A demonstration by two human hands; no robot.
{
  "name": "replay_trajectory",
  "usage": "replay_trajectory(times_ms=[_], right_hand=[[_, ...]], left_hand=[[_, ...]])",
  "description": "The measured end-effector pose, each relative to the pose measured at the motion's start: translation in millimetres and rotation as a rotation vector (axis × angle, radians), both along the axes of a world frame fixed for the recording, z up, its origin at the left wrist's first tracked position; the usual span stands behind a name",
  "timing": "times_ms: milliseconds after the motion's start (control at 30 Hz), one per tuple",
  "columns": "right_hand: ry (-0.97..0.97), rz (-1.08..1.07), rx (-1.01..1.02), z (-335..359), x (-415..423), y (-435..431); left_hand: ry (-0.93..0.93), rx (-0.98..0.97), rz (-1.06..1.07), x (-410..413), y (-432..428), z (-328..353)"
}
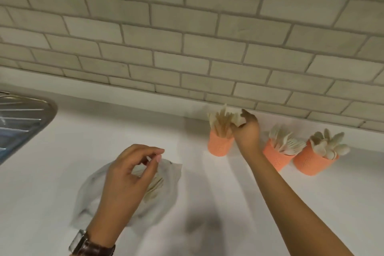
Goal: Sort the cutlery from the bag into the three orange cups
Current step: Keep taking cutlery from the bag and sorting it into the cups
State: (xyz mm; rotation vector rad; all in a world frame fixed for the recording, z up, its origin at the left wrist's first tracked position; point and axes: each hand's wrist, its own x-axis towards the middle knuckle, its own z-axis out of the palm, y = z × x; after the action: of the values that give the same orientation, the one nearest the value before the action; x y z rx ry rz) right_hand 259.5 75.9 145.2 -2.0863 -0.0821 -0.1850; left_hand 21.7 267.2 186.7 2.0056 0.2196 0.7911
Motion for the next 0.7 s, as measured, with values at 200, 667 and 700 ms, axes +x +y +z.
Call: replay_trajectory(times_ms=[200, 667, 700], right_hand=[[-0.139, 0.192, 0.118, 30, -67, 21], [0.093, 0.924, -0.885, -60, -164, 172], [0.119, 0.895, -0.995, -64, -160, 178]], left_hand=[[0.218, 0.35, 0.283, -43, 69, -27], [0.516, 0.115, -0.006, -57, 97, -55], [0.505, 0.126, -0.037, -55, 98, -51]])
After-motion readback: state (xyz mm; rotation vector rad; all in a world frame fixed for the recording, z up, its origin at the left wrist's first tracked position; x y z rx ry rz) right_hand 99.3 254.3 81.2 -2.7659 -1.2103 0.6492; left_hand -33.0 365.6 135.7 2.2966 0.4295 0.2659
